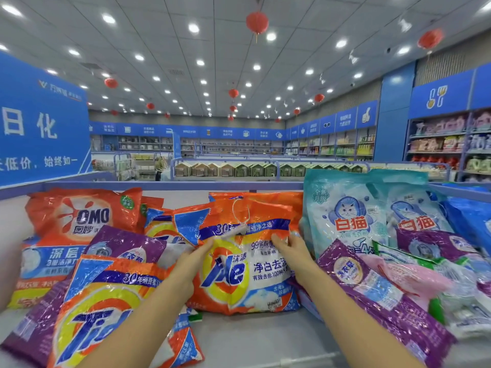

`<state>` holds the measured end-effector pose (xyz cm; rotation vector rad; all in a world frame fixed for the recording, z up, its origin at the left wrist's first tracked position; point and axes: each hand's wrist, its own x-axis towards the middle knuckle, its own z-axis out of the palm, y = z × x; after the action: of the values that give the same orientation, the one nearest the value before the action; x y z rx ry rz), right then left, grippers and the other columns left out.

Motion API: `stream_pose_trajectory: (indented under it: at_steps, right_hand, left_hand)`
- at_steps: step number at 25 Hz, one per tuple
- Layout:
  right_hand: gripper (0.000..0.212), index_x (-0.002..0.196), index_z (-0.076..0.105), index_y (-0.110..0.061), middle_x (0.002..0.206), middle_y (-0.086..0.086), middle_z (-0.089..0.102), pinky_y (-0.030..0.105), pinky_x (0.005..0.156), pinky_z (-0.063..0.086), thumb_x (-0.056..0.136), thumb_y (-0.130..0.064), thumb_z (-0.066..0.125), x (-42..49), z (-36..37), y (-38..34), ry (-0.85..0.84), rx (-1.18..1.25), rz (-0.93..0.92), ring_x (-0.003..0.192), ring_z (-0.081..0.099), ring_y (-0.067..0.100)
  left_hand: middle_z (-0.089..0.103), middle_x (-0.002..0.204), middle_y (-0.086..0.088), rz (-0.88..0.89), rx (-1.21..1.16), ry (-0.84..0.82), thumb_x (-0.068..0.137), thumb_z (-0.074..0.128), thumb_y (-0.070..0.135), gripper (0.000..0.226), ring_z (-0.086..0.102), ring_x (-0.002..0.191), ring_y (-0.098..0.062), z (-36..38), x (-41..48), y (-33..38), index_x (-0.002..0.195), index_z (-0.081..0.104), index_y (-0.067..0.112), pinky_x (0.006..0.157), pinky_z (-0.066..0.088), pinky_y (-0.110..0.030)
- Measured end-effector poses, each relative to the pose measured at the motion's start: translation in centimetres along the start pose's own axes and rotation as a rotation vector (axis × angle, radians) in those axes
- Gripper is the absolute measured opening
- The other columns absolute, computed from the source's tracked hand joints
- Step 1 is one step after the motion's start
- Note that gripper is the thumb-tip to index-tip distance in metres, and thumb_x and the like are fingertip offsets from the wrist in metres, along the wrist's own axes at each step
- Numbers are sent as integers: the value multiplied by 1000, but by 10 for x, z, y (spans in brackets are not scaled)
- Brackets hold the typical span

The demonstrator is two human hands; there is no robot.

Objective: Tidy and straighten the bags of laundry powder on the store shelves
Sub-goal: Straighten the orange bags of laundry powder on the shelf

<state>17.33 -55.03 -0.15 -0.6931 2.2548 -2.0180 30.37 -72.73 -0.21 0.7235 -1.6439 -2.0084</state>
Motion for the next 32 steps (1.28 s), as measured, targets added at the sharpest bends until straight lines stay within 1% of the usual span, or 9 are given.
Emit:
stream_pose_trajectory:
  at_steps: [2,5,9,11,14,17,19,22,32]
  right_hand:
    - [28,64,50,-14,65,5,54,40,71,47,86,-23,64,7,-1,6,143,10,-15,66,55,21]
    - [43,52,39,-16,51,0,43,29,53,32,90,-16,60,14,-14,1,267,37,19,51,39,14]
    - [45,51,40,-12,50,3,43,29,49,28,91,-21,58,21,-23,-4,356,-41,10,48,37,14]
    - [45,52,42,-10,51,4,44,30,50,29,92,-26,56,23,-21,-3,346,-32,-3,50,39,16]
    - [37,66,53,-6,60,9,52,32,59,38,94,-31,51,20,-20,0,304,22,-11,61,49,21]
    - [17,100,61,-10,90,5,62,39,84,47,95,-24,52,20,-23,-10,235,208,-29,85,59,22]
    - [28,119,55,-12,108,5,61,40,94,46,94,-24,53,23,-27,-19,203,290,-34,99,58,22]
    - [21,105,61,-9,107,14,64,44,95,47,94,-25,53,33,-33,-24,246,253,-62,95,59,26]
    - [25,110,62,-5,111,15,64,48,96,46,94,-22,54,39,-39,-23,304,298,28,102,60,31]
  left_hand:
    - [47,140,-9,107,81,33,82,58,56,66,41,129,-31,5,3,-2,136,44,19,109,31,-46]
    - [44,142,-6,139,10,68,89,39,61,56,43,129,-30,15,12,-2,137,40,32,108,34,-49]
    - [62,92,0,95,-147,147,95,33,53,36,59,83,-18,27,9,-9,97,55,24,79,50,-35]
    - [59,95,-1,82,-137,182,99,31,44,40,55,87,-19,29,1,-18,112,56,14,82,46,-33]
    - [59,82,-1,50,-136,206,99,32,43,36,57,77,-17,27,-7,-20,93,55,16,74,48,-33]
    - [66,87,-4,120,-60,200,95,42,45,25,64,82,-21,22,-3,-15,83,53,25,79,53,-36]
    - [68,86,-6,176,-34,207,94,47,40,22,66,80,-22,20,-1,-9,88,57,21,73,52,-33]
    - [66,87,-11,166,44,239,97,41,38,31,61,74,-22,21,3,0,103,57,12,62,48,-31]
    - [58,94,-5,309,255,321,98,32,45,37,54,86,-19,20,14,9,106,51,15,74,42,-32]
